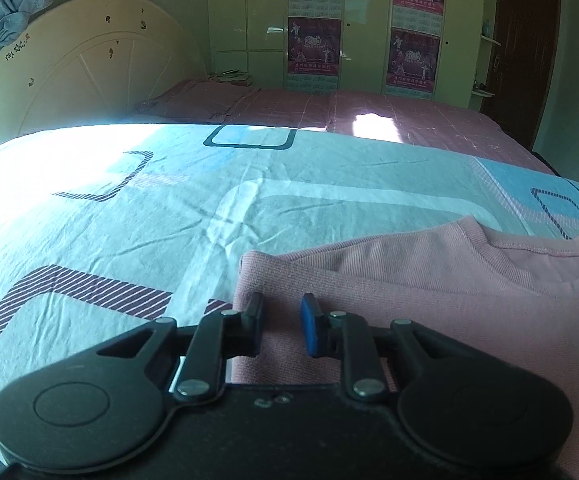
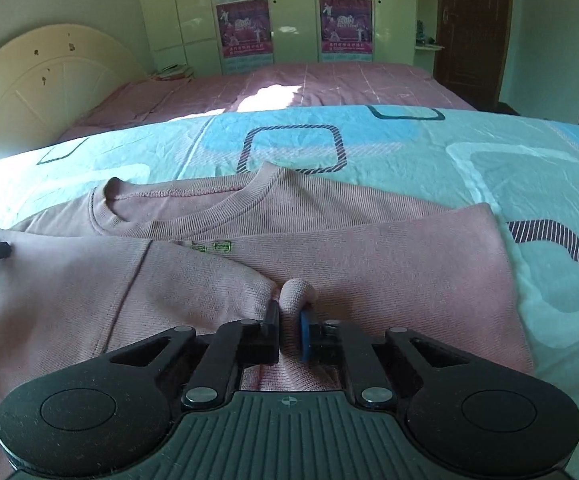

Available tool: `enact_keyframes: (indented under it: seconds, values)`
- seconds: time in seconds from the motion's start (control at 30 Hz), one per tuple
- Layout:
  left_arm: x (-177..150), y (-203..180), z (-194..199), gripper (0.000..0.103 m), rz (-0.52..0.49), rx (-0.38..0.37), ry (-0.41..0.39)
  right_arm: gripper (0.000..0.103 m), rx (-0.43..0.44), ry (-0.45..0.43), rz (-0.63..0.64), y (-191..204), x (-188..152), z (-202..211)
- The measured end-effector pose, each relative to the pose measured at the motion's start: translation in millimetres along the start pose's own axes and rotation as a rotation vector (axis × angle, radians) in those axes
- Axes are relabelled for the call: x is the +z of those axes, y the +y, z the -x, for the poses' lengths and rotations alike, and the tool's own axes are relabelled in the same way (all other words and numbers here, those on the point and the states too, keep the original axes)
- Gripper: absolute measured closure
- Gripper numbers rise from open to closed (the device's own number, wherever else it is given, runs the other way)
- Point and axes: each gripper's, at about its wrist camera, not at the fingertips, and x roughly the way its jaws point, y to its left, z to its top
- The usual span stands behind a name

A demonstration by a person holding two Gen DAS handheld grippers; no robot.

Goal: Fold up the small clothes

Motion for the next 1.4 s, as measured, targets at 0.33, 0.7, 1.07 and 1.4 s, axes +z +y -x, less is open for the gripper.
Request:
enact_keyframes:
  seconds: [0.33,0.7,1.07,1.4]
  values:
    - [-9.6,-3.8,25.7,0.075,-0.034,-0.015,-0.009,0.08,-0.012,-0.034,0.001,-5.3,3.8,17.5]
    - [-59.6,-25.7,83.4,0.069,-0.072,-0.133,0.03,0.075,0.056,0.0,-0.002,12.4,-15.0,38.0]
    - [-65.6,-25.9,86.7,0.066,-0.064,-0.105,0.048,0.073,0.028,0.023,-0.022,5.8,-19.3,46.7]
    - [-65.9,-37.6,84.1,0.064,-0.062,-0.078,0.076,0.071,0.059,0.104,0.097,43.6,-36.4,32.2]
